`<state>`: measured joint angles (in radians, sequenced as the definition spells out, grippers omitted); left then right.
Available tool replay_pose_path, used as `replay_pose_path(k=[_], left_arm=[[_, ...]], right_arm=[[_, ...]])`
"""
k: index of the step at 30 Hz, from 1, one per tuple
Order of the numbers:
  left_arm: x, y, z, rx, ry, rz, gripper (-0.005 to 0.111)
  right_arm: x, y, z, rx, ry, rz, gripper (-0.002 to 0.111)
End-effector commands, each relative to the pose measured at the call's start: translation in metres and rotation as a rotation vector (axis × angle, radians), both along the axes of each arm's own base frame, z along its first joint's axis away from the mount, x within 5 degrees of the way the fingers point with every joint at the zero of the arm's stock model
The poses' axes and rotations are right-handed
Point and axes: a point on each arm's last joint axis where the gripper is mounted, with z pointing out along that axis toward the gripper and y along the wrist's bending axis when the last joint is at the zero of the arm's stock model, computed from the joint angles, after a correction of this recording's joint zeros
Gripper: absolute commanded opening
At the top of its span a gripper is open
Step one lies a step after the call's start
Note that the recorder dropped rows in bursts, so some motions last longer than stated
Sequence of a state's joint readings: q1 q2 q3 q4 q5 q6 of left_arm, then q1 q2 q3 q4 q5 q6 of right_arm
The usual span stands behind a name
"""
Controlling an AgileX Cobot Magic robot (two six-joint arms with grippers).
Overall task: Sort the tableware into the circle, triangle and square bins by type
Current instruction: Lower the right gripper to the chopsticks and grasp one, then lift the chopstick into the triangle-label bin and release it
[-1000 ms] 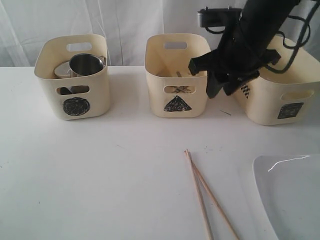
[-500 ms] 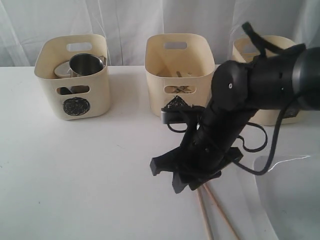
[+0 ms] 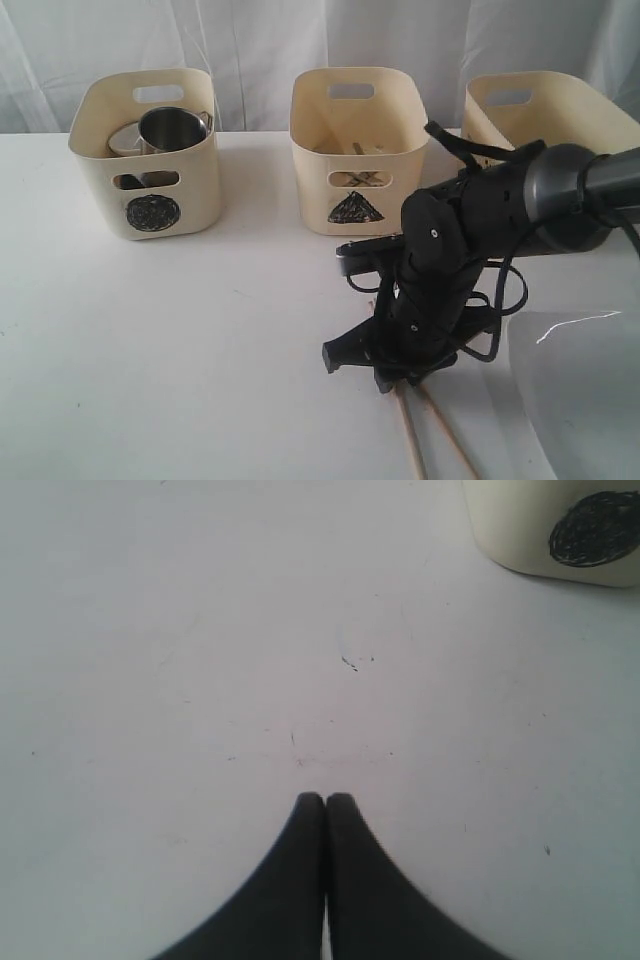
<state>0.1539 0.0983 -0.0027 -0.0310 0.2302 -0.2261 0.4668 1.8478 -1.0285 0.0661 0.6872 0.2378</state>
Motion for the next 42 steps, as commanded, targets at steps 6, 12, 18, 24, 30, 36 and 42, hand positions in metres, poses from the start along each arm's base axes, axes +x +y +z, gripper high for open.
replay_pose_path(k=[6,12,18,24,30,36,42], left_arm=[[0.0,-0.001,-0.001,-0.006,-0.002,-0.006,0.0],[0.0,-0.001,-0.001,-0.006,-0.002,-0.006,0.0],[0.0,-0.001,-0.001,-0.006,-0.002,-0.006,0.0],[0.0,-0.001,-0.001,-0.006,-0.002,-0.006,0.0],[0.0,-0.001,-0.001,-0.006,-0.002,-0.006,0.0],[0.0,-0.001,-0.001,-0.006,-0.002,-0.006,0.0],[0.0,-0.001,-0.001,-0.006,-0.002,-0.006,0.0]], right_arm=[[0.006,0.003,-0.013,0.008,-0.039,-0.002,0.025],[0.01,0.005,-0.014,0.018,-0.063,-0.003,0.0],[0.014,0.03,0.061,0.27,-0.122,0.14,0.0],[0.059,-0.008,0.22,0.287,-0.85,0.127,0.0],[0.117,-0.064,0.236,0.257,-1.317,-0.105,0.0],[0.164,-0.06,0.157,0.207,-1.274,-0.127,0.006],[0.17,-0.058,0.136,0.195,-1.203,-0.12,0.031]])
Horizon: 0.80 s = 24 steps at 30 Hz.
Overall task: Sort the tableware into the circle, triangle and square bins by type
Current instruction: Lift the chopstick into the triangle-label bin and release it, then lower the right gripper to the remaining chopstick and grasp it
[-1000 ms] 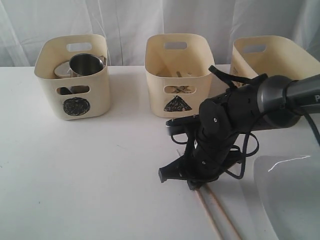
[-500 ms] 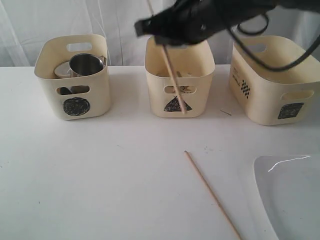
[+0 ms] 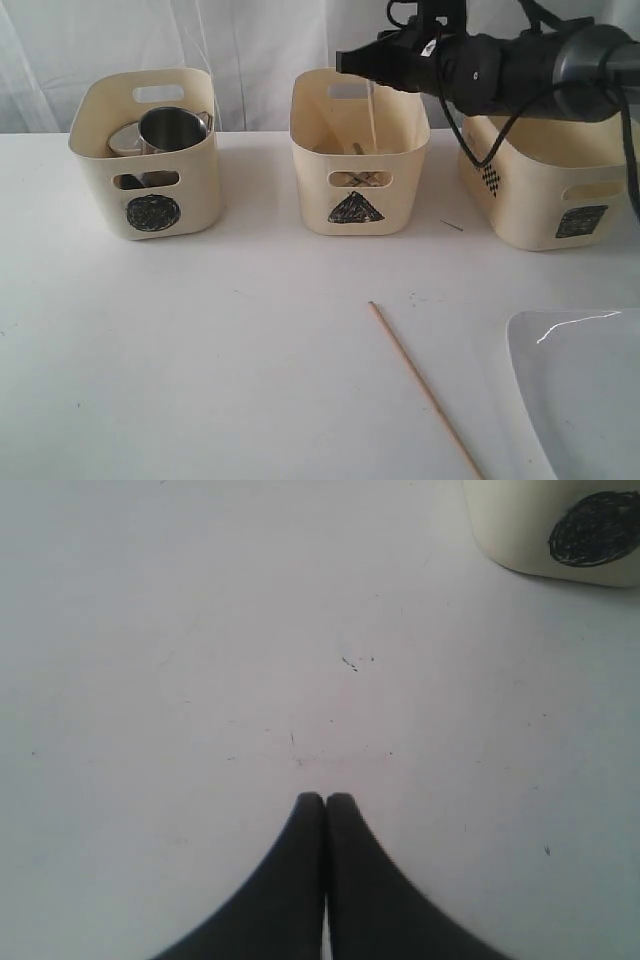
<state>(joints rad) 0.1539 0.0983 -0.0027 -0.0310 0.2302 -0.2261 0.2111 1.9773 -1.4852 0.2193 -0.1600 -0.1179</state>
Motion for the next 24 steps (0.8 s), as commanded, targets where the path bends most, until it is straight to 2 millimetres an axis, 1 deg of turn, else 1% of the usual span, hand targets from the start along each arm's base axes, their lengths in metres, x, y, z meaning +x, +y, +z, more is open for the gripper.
replay_pose_path(k=[1,3,5,7,9,10,11,12,15,17,18,21,24], left_arm=[[0.0,-0.001,-0.001,-0.006,-0.002,-0.006,0.0],[0.0,-0.001,-0.001,-0.006,-0.002,-0.006,0.0],[0.0,-0.001,-0.001,-0.006,-0.002,-0.006,0.0],[0.0,-0.001,-0.001,-0.006,-0.002,-0.006,0.0],[0.0,-0.001,-0.001,-0.006,-0.002,-0.006,0.0],[0.0,-0.001,-0.001,-0.006,-0.002,-0.006,0.0],[0.0,-0.001,-0.001,-0.006,-0.002,-0.006,0.0],[0.0,-0.001,-0.001,-0.006,-0.002,-0.006,0.0],[0.0,-0.001,-0.001,-0.006,-0.002,-0.006,0.0],[0.0,-0.001,-0.001,-0.006,-0.002,-0.006,0.0],[0.0,-0.001,-0.001,-0.006,-0.002,-0.006,0.0],[0.0,-0.001,-0.001,-0.006,-0.002,-0.006,0.0],[0.0,-0.001,-0.001,-0.006,-0.002,-0.006,0.0]], right_arm=[[-0.004,-0.003,0.018,-0.01,-0.049,-0.001,0.031],[-0.01,-0.004,0.033,-0.005,-0.07,0.002,0.031],[-0.019,-0.005,0.048,-0.004,-0.055,0.013,0.031],[-0.033,-0.006,0.062,-0.01,0.012,0.039,0.031],[-0.054,-0.005,0.073,-0.028,0.152,0.085,0.031],[-0.077,-0.005,0.078,-0.054,0.322,0.134,0.031],[-0.089,-0.005,0.076,-0.069,0.437,0.162,0.031],[-0.1,-0.005,0.07,-0.087,0.562,0.19,0.031],[-0.13,-0.007,0.042,-0.133,0.934,0.262,0.031],[-0.145,-0.009,0.019,-0.145,1.088,0.279,0.031],[-0.15,-0.01,0.006,-0.147,1.129,0.276,0.031],[-0.16,-0.012,-0.026,-0.124,1.178,0.246,0.031],[-0.171,-0.009,-0.05,-0.101,1.211,0.211,0.031]])
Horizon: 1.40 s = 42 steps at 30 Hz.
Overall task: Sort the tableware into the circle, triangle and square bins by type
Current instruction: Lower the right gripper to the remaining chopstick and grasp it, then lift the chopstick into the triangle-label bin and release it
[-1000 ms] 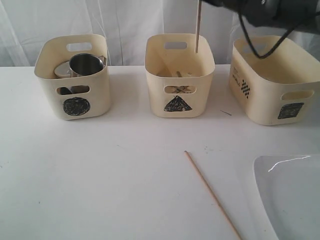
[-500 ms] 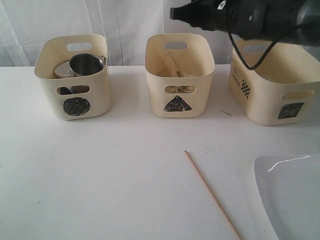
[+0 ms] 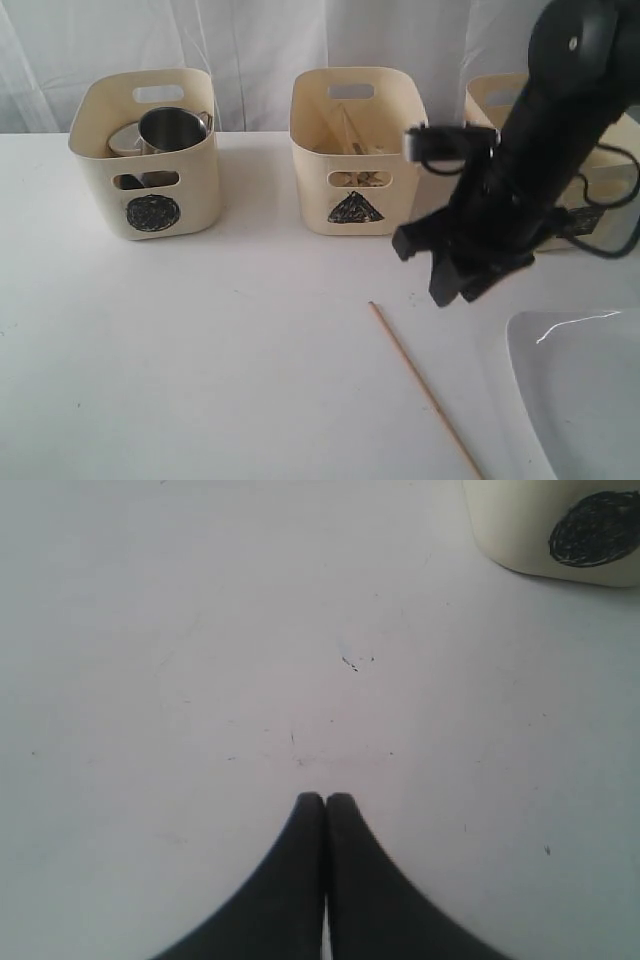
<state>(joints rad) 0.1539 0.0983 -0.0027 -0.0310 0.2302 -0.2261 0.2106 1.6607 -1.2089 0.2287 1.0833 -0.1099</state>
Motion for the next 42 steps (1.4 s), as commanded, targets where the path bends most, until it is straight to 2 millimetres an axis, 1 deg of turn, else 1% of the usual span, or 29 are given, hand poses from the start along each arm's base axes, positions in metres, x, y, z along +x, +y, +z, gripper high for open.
replay_pose_path(k=[1,3,5,10,13,16,19,27,29,30,34,38,40,42], left_arm=[[0.0,-0.001,-0.001,-0.006,-0.002,-0.006,0.0],[0.0,-0.001,-0.001,-0.006,-0.002,-0.006,0.0],[0.0,-0.001,-0.001,-0.006,-0.002,-0.006,0.0],[0.0,-0.001,-0.001,-0.006,-0.002,-0.006,0.0],[0.0,-0.001,-0.001,-0.006,-0.002,-0.006,0.0],[0.0,-0.001,-0.001,-0.006,-0.002,-0.006,0.0],[0.0,-0.001,-0.001,-0.006,-0.002,-0.006,0.0],[0.0,-0.001,-0.001,-0.006,-0.002,-0.006,0.0],[0.0,-0.001,-0.001,-0.006,-0.002,-0.006,0.0],[0.0,-0.001,-0.001,-0.006,-0.002,-0.006,0.0],[0.0,-0.001,-0.001,-0.006,-0.002,-0.006,0.0],[0.0,-0.001,-0.001,-0.006,-0.002,-0.006,0.0],[0.0,-0.001,-0.001,-0.006,-0.002,-0.006,0.0],[0.0,-0.001,-0.001,-0.006,-0.002,-0.006,0.0]], right_arm=[[-0.017,0.005,-0.033,0.0,0.042,-0.041,0.031],[-0.023,0.014,-0.041,0.003,0.032,-0.02,0.031],[-0.024,0.023,-0.044,0.003,-0.012,0.009,0.031],[-0.014,0.041,-0.053,-0.009,-0.166,0.068,0.031],[-0.01,0.048,-0.066,-0.022,-0.172,0.09,0.031],[-0.005,0.049,-0.082,-0.06,-0.16,0.118,0.031],[-0.001,0.049,-0.094,-0.081,-0.163,0.132,0.031],[0.003,0.05,-0.109,-0.091,-0.152,0.133,0.031],[0.003,0.05,-0.113,-0.095,-0.139,0.134,0.027],[0.003,0.05,-0.116,-0.098,-0.129,0.135,0.023],[0.002,0.05,-0.124,-0.107,-0.101,0.138,0.0],[0.002,0.05,-0.123,-0.107,-0.095,0.138,0.0],[0.004,0.052,-0.113,-0.099,-0.088,0.136,0.0],[0.006,0.054,-0.092,-0.085,-0.098,0.139,0.0]])
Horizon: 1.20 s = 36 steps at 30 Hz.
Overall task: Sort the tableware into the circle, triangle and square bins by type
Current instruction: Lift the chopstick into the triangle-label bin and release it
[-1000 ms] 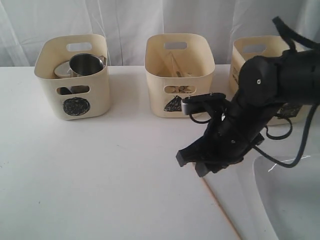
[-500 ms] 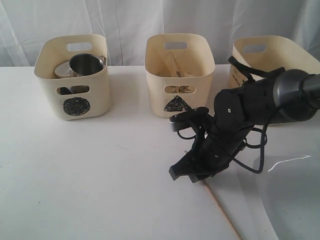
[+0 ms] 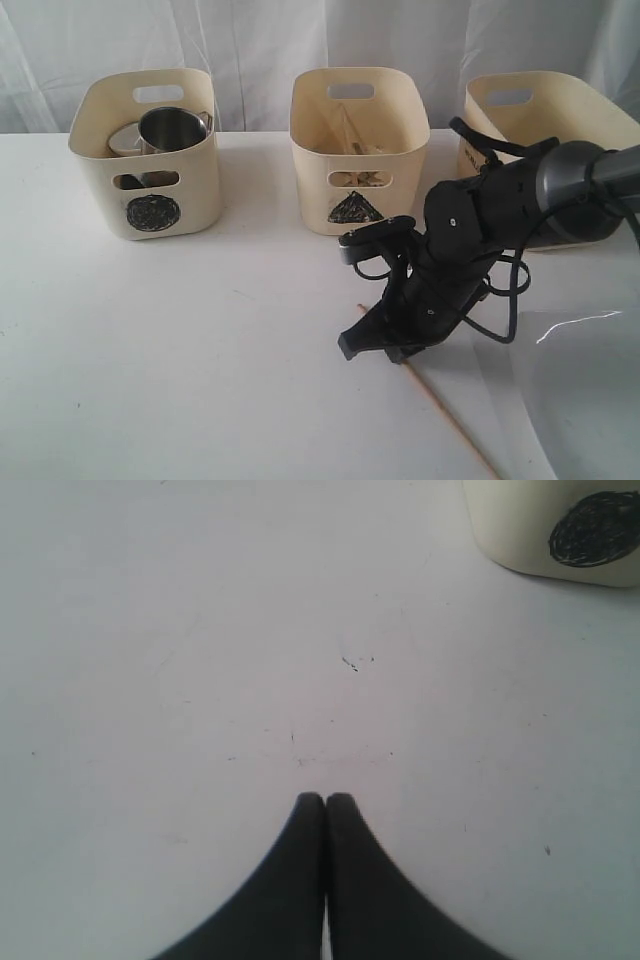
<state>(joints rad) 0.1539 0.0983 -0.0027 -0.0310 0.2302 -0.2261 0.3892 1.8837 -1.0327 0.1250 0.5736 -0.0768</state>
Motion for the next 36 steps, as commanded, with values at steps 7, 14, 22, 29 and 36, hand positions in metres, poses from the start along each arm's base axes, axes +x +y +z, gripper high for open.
replay_pose_path(k=[7,14,22,29,36], left_arm=[[0.0,-0.001,-0.001,-0.006,-0.002,-0.006,0.0],[0.0,-0.001,-0.001,-0.006,-0.002,-0.006,0.0],[0.0,-0.001,-0.001,-0.006,-0.002,-0.006,0.0],[0.0,-0.001,-0.001,-0.006,-0.002,-0.006,0.0],[0.0,-0.001,-0.001,-0.006,-0.002,-0.006,0.0]], right_arm=[[0.011,0.007,0.143,0.114,-0.268,0.067,0.0],[0.016,-0.004,0.247,0.209,-0.744,0.043,0.0],[0.067,-0.037,0.266,0.27,-1.217,-0.102,0.0],[0.12,-0.045,0.202,0.275,-1.216,-0.187,0.0],[0.156,-0.039,0.128,0.269,-1.23,-0.194,0.0]])
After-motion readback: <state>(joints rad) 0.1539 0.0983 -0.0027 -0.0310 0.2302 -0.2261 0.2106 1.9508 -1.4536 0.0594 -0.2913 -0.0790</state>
